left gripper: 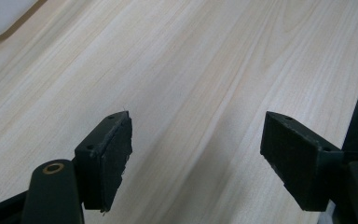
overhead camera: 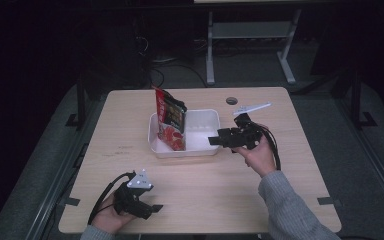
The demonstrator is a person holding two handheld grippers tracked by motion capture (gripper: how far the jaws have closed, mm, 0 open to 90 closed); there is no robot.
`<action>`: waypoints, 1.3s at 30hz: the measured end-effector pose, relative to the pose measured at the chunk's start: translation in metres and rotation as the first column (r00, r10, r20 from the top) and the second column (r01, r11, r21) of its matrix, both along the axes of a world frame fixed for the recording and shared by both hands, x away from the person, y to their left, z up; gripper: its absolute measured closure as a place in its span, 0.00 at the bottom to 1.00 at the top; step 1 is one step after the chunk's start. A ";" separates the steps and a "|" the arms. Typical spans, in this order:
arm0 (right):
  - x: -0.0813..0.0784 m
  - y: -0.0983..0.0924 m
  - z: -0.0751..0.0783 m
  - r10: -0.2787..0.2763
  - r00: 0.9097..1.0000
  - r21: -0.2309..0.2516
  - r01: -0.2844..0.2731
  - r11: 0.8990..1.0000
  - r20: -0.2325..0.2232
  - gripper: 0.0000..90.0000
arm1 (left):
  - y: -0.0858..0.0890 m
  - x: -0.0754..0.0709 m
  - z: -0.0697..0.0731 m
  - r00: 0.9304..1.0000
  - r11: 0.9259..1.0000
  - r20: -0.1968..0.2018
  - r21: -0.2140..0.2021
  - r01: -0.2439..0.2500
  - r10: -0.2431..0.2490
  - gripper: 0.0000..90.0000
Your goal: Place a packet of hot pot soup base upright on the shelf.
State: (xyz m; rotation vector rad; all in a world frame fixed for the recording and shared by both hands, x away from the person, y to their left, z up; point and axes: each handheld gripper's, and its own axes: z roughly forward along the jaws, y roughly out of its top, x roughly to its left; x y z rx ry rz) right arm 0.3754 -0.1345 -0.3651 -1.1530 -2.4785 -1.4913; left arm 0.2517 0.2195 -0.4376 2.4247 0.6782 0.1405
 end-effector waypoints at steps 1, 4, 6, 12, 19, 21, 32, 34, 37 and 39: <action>-0.002 -0.003 -0.001 0.000 1.000 -0.002 0.000 1.000 -0.004 0.43 | 0.000 0.000 0.000 1.000 1.000 0.000 -0.001 0.000 0.000 0.27; -0.007 -0.011 -0.005 0.001 1.000 -0.009 -0.001 1.000 -0.009 0.42 | -0.001 0.000 -0.001 1.000 1.000 0.001 0.003 0.003 -0.003 0.27; -0.009 -0.016 -0.008 0.000 1.000 -0.009 0.000 1.000 -0.012 0.42 | -0.001 0.000 -0.001 1.000 1.000 0.000 0.001 0.003 -0.003 0.27; -0.016 -0.028 -0.015 -0.003 0.999 -0.013 0.002 1.000 -0.036 0.40 | -0.001 0.000 -0.001 1.000 1.000 -0.002 0.000 -0.001 0.001 0.27; -0.028 -0.037 -0.023 0.008 0.999 -0.024 -0.009 1.000 -0.051 0.41 | 0.000 0.000 -0.001 1.000 1.000 0.002 -0.001 -0.003 0.003 0.27; -0.031 -0.040 -0.024 0.011 0.999 -0.018 -0.012 1.000 -0.053 0.41 | -0.001 0.000 -0.001 1.000 1.000 0.003 -0.002 -0.002 0.002 0.27; -0.053 -0.055 -0.033 0.018 0.998 -0.019 -0.019 1.000 -0.057 0.40 | -0.001 0.000 -0.002 1.000 1.000 0.001 0.000 -0.005 0.005 0.27; -0.057 -0.057 -0.036 0.019 0.998 -0.026 -0.021 0.999 -0.055 0.40 | -0.001 0.000 -0.002 1.000 1.000 0.004 0.001 -0.007 0.007 0.27; -0.063 -0.060 -0.042 0.029 0.997 -0.024 -0.031 0.999 -0.070 0.40 | -0.001 0.000 -0.002 1.000 1.000 0.007 0.002 -0.010 0.010 0.27; -0.068 -0.061 -0.045 0.035 0.997 -0.027 -0.037 0.999 -0.070 0.40 | -0.001 0.000 -0.003 1.000 1.000 0.008 0.001 -0.012 0.012 0.27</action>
